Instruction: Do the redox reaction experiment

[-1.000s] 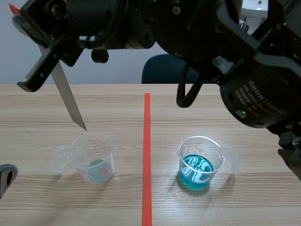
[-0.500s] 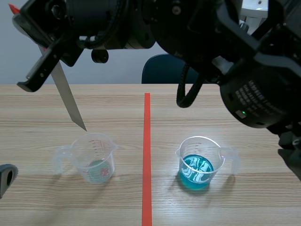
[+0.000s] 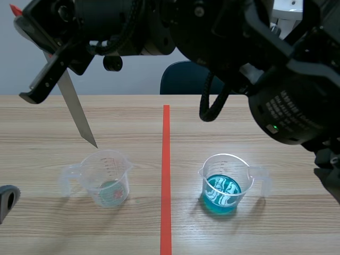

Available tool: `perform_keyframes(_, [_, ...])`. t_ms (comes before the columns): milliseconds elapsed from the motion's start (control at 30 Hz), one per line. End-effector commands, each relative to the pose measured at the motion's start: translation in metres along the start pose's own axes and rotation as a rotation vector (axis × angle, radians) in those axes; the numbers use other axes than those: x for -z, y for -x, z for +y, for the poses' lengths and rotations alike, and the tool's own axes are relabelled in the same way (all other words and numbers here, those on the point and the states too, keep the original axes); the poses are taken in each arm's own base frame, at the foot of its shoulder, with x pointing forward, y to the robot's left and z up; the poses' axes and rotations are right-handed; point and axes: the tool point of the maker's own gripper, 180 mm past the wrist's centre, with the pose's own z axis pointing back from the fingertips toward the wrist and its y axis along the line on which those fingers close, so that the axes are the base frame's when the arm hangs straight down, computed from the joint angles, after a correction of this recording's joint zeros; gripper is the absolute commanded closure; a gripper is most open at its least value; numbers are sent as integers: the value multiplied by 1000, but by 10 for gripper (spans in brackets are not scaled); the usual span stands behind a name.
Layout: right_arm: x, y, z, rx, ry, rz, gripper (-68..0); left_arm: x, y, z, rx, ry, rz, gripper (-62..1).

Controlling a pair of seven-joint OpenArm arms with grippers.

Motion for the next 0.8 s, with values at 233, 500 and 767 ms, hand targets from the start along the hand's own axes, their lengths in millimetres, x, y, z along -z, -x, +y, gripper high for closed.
perform_keyframes(233, [0,-8,-4,-9,8,-23,-8,0,-7,-2,-5,6,-28,-623])
perform_keyframes(500, [-1,-7,-4,-10,8,-19,-8,0,-7,-2,-5,6,-28,-623])
perform_keyframes(767, [-14,7,-6,-28,5,16,-8,0,-7,-2,-5,6,-28,-623])
